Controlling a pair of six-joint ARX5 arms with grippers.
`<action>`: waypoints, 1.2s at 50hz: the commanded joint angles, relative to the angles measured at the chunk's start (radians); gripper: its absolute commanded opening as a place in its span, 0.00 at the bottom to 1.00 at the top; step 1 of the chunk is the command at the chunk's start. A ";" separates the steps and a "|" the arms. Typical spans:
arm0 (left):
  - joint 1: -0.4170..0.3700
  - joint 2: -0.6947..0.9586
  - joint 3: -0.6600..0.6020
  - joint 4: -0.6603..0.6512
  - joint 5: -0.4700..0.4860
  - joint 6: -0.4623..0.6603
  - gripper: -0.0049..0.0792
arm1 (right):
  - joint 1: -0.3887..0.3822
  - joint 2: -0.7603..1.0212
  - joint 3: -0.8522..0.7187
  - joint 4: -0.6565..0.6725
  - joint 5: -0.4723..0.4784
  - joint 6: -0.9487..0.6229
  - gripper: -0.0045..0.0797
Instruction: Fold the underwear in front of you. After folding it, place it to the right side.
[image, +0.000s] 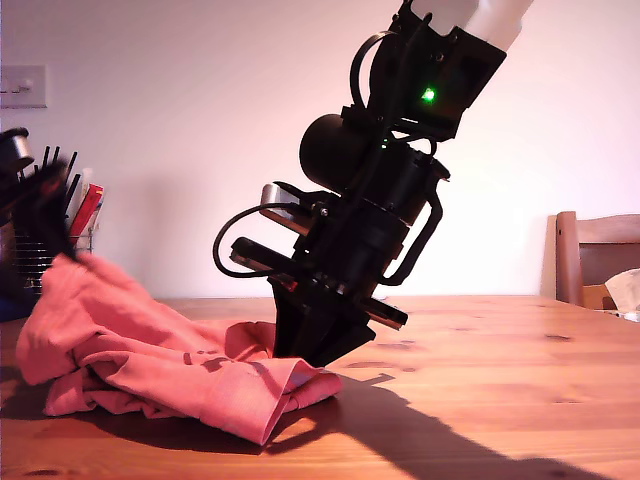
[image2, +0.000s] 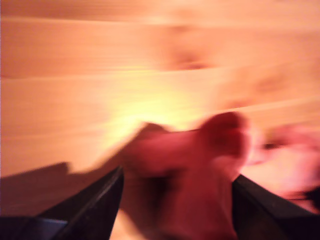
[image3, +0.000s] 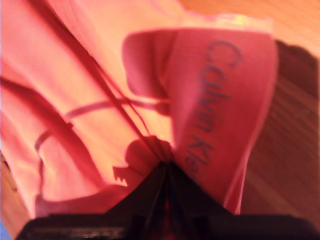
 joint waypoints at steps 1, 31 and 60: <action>0.002 0.011 0.006 -0.019 0.027 -0.021 0.72 | -0.008 0.042 -0.050 -0.023 0.016 -0.005 0.04; -0.040 0.010 0.023 -0.069 0.298 -0.116 0.38 | -0.010 0.042 -0.050 -0.036 -0.038 -0.006 0.04; -0.303 0.068 0.020 -0.039 0.052 -0.083 0.03 | -0.048 0.042 -0.050 -0.132 -0.044 0.002 0.04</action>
